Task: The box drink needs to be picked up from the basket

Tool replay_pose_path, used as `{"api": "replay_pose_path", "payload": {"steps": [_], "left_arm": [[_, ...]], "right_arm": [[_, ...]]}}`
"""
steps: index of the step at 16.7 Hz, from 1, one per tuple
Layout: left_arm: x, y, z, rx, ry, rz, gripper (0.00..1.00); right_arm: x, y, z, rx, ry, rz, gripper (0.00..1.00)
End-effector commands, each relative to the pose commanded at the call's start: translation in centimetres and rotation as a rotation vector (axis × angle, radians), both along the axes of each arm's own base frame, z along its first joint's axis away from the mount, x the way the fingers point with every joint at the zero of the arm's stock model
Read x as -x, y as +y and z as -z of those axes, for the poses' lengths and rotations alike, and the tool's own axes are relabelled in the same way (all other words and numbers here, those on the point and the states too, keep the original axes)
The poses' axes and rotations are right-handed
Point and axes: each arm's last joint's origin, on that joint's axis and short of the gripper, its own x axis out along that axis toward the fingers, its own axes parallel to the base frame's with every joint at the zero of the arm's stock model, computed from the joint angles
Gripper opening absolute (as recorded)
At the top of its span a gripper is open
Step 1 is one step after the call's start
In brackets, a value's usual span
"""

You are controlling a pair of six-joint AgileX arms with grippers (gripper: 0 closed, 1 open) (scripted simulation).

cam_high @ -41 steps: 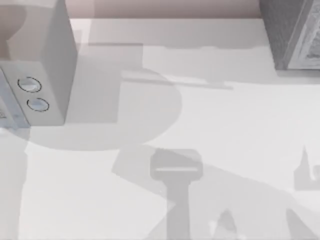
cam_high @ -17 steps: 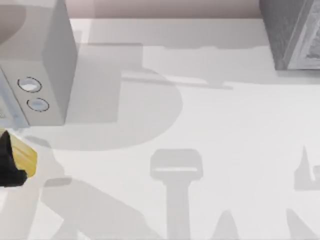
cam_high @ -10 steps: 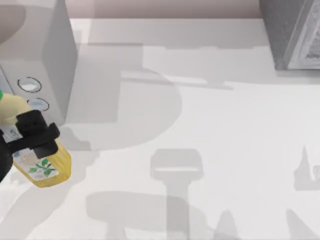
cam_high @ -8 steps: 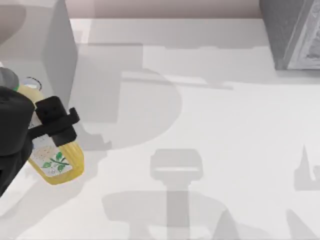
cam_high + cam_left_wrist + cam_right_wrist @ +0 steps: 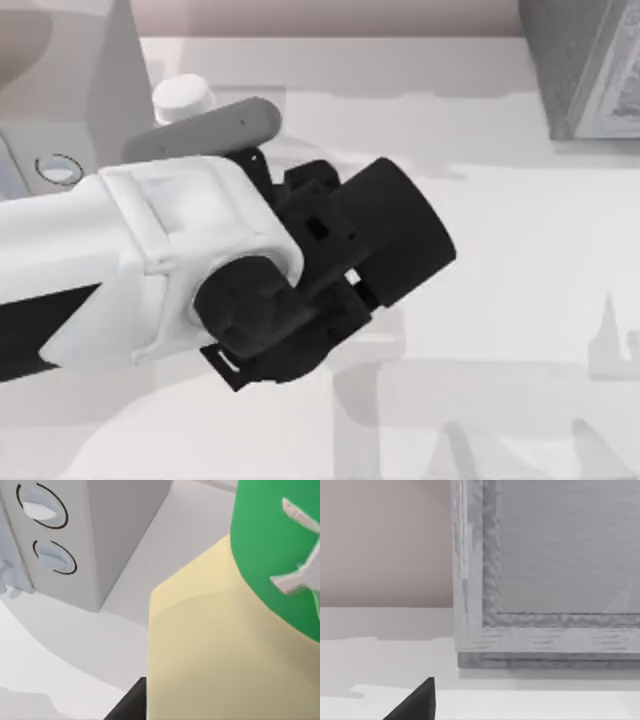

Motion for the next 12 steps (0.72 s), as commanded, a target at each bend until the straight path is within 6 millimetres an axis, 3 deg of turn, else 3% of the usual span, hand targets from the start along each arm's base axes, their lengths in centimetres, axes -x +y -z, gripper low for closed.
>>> {"api": "replay_pose_path", "payload": {"steps": [3, 5, 12], "left_arm": [[0.7, -4.3, 1.5, -0.078, -0.06, 0.001, 0.0], [1.2, -6.1, 2.4, -0.113, -0.092, 0.008, 0.0], [1.4, -6.8, 2.9, -0.129, -0.107, 0.009, 0.0]], "right_arm": [[0.0, 0.0, 0.0, 0.0, 0.0, 0.0, 1.0], [0.0, 0.0, 0.0, 0.0, 0.0, 0.0, 1.0], [0.0, 0.0, 0.0, 0.0, 0.0, 0.0, 1.0]]}}
